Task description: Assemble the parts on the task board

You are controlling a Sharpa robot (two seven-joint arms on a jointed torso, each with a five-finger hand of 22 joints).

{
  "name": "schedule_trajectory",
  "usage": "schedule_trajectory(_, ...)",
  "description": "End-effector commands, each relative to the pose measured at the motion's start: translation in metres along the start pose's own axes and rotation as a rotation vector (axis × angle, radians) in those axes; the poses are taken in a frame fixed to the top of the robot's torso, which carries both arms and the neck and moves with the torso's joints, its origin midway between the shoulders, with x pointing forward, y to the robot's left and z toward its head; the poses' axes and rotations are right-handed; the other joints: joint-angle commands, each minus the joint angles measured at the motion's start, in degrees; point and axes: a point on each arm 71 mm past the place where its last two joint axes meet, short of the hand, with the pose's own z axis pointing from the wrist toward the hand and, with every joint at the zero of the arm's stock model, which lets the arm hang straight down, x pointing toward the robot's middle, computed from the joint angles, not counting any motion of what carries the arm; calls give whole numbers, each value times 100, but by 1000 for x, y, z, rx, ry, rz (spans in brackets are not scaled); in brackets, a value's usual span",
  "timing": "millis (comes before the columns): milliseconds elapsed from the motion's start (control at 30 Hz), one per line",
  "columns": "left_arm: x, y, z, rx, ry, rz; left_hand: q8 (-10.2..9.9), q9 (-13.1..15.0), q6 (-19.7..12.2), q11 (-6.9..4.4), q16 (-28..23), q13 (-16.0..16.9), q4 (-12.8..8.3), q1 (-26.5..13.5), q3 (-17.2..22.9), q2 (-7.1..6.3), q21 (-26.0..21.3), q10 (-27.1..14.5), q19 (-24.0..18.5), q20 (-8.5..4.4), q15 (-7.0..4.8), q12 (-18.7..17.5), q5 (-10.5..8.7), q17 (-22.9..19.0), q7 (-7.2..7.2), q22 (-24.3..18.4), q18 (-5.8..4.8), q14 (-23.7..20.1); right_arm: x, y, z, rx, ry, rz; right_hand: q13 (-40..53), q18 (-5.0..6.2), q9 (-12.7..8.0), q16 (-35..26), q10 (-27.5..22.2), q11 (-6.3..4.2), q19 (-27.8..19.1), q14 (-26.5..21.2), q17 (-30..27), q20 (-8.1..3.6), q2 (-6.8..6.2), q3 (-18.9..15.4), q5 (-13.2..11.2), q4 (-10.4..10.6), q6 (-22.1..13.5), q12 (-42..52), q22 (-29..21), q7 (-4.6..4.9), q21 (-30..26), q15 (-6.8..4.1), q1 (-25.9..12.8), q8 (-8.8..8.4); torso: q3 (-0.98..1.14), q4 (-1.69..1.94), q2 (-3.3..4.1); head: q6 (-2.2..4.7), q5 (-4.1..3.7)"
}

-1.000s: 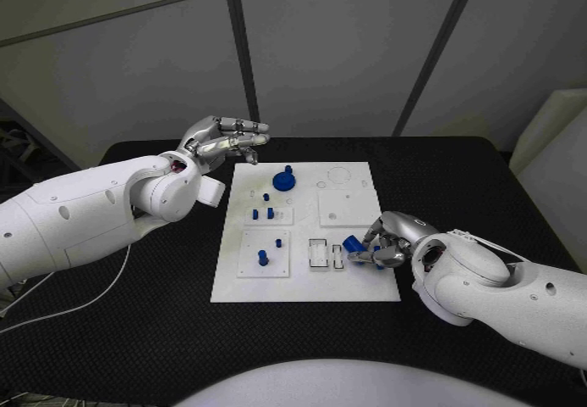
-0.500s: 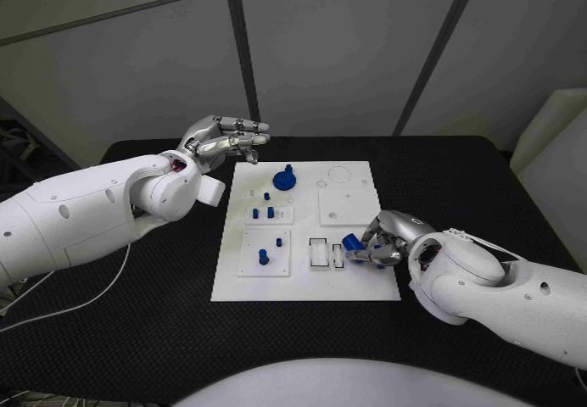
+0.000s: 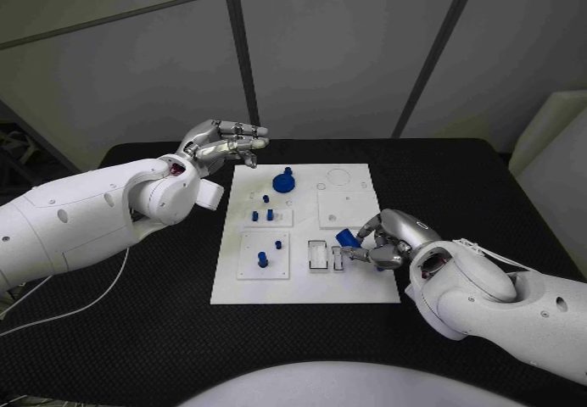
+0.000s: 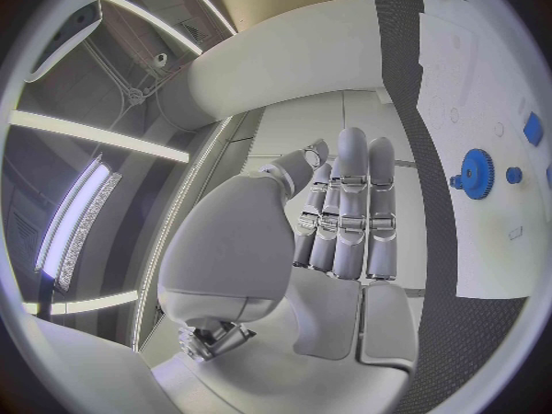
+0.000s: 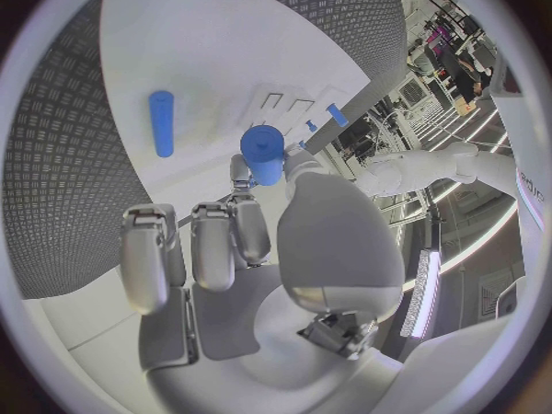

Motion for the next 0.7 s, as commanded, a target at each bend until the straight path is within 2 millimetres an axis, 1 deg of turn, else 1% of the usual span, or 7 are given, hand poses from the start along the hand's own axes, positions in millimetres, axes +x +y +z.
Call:
schedule_trajectory(33, 1, -1, 0, 3, 13, -8, 0, 0, 18, -14, -35, 2, 7, -22, -32, 40, -28, 1, -35, 8, 1, 5, 8, -8, -13, -5, -61, 10, -3, 7, -1, -28, -47, 61, 134, -38, 192, 39, 40, -11, 603, 363, 231, -48, 56, 17, 44, 2, 131, 8, 1509, -72, 17, -33, -48, -1, -5, 11, 9, 3, -2)
schedule_trajectory(67, 2, -1, 0, 3, 13, -9, 0, 0, 18, -14, -35, 2, 7, -22, -32, 40, -28, 1, -35, 8, 1, 5, 8, -8, -13, -5, -61, 10, -2, 8, -1, -29, -39, 63, 134, -38, 199, 37, 40, -11, 603, 362, 228, -49, 56, 14, 48, 2, 132, 7, 1509, -73, 17, -33, -62, -3, -3, 5, 10, 3, 1)
schedule_trajectory(167, 2, -1, 0, 3, 14, -9, 0, 0, 18, -14, -35, 2, 7, -22, -32, 40, -28, 1, -35, 8, 1, 5, 8, -8, -13, -5, -61, 10, 2, 11, 1, -26, -2, 57, 135, -38, 223, 39, 39, -13, 603, 362, 231, -52, 58, 3, 55, 5, 137, -2, 1509, -75, 17, -35, -120, -13, -8, 5, 11, -3, -1)
schedule_trajectory(367, 3, -1, 1, 3, 18, -10, 0, 0, 18, -14, -35, 2, 7, -22, -32, 40, -28, 1, -35, 8, 1, 5, 8, -8, -13, -5, -61, 10, 12, 18, 6, -19, 69, 39, 140, -38, 307, 33, 37, -22, 603, 359, 221, -58, 96, -16, 59, 13, 175, -28, 1509, -89, 17, -42, -348, -37, -10, 11, 16, -16, 4)
schedule_trajectory(533, 4, 0, 1, 3, 20, -11, -1, 0, 18, -14, -38, 2, 7, -23, -32, 44, -30, 1, -35, 8, 1, 5, 12, -8, -13, -7, -60, 10, 19, 24, 11, -16, 107, 23, 153, -38, 376, 41, 42, -38, 603, 362, 241, -67, 99, -22, 39, 15, 244, -37, 1509, -112, 17, -55, -495, -34, -9, 13, 18, -26, 19)
schedule_trajectory(567, 4, 0, 1, 2, 20, -11, -1, 0, 18, -14, -38, 2, 7, -23, -32, 44, -30, 1, -35, 8, 1, 5, 12, -8, -13, -7, -60, 10, 20, 25, 12, -16, 113, 20, 155, -38, 386, 43, 43, -42, 603, 363, 246, -69, 98, -22, 36, 15, 255, -37, 1509, -116, 17, -57, -513, -32, -11, 17, 18, -26, 21)
schedule_trajectory(700, 4, 0, 1, 2, 20, -11, -1, 0, 18, -14, -38, 2, 7, -23, -32, 44, -30, 1, -35, 8, 1, 5, 12, -8, -13, -7, -60, 10, 23, 27, 15, -11, 126, 13, 192, -38, 434, 75, 64, -57, 603, 377, 311, -79, 92, -24, 22, 18, 308, -8, 1509, -135, 17, -68, -619, -30, -10, 6, 14, -26, 41)
